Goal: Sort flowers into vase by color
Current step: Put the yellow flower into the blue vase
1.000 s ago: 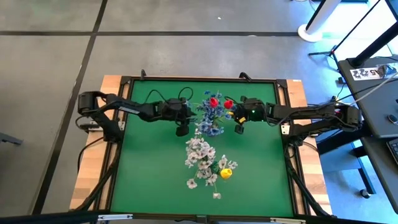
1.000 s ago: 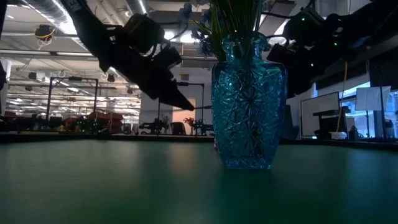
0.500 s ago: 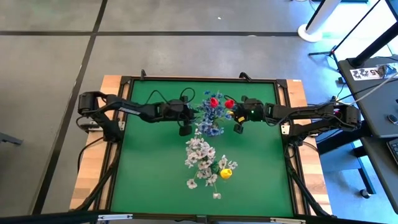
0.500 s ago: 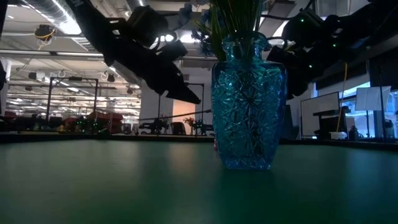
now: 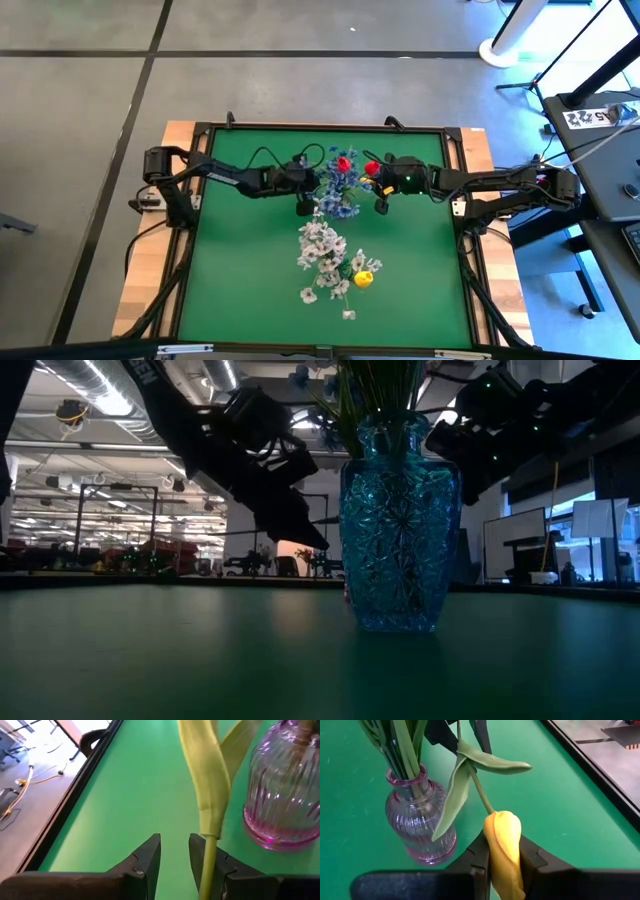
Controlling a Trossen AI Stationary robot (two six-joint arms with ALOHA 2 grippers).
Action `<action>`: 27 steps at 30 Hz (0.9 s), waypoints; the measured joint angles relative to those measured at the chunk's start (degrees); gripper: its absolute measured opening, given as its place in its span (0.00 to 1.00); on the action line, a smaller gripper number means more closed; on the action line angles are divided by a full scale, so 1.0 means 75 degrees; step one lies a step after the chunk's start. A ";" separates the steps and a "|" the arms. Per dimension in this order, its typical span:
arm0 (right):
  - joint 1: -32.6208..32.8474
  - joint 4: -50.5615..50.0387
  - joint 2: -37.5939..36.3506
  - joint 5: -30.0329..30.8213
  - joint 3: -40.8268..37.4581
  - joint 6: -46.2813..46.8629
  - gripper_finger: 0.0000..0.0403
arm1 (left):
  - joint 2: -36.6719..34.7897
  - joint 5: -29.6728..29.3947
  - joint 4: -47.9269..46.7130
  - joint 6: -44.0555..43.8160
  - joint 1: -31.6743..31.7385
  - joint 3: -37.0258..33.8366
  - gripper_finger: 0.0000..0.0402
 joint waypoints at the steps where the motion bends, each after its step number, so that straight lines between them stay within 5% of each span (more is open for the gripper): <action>1: 0.0000 0.0026 0.0000 -0.0004 0.0000 0.0009 0.12 | 0.0000 -0.0064 0.0007 -0.0029 -0.0002 0.0000 0.25; 7: 0.0000 0.0377 0.0000 -0.0092 0.0000 0.0198 0.12 | 0.0000 -0.0387 0.0032 -0.0294 -0.0002 0.0003 0.22; 12: 0.0000 0.0468 0.0000 -0.0160 0.0000 0.0265 0.12 | 0.0000 -0.0919 -0.0327 -0.0457 -0.0002 0.0003 0.05; 16: 0.0000 0.0504 0.0000 -0.0180 0.0000 0.0283 0.15 | -0.0006 -0.0861 -0.0513 -0.0625 -0.0099 0.0006 0.01; 22: 0.0001 -0.0019 -0.0375 -0.0066 0.0366 0.0001 0.37 | -0.0592 -0.0967 -0.1558 -0.0695 -0.0394 0.0009 0.00; 27: -0.0003 -0.1143 -0.1334 0.0650 0.1110 -0.0611 0.56 | -0.2176 -0.2079 -0.3664 -0.0750 -0.0371 0.0006 0.00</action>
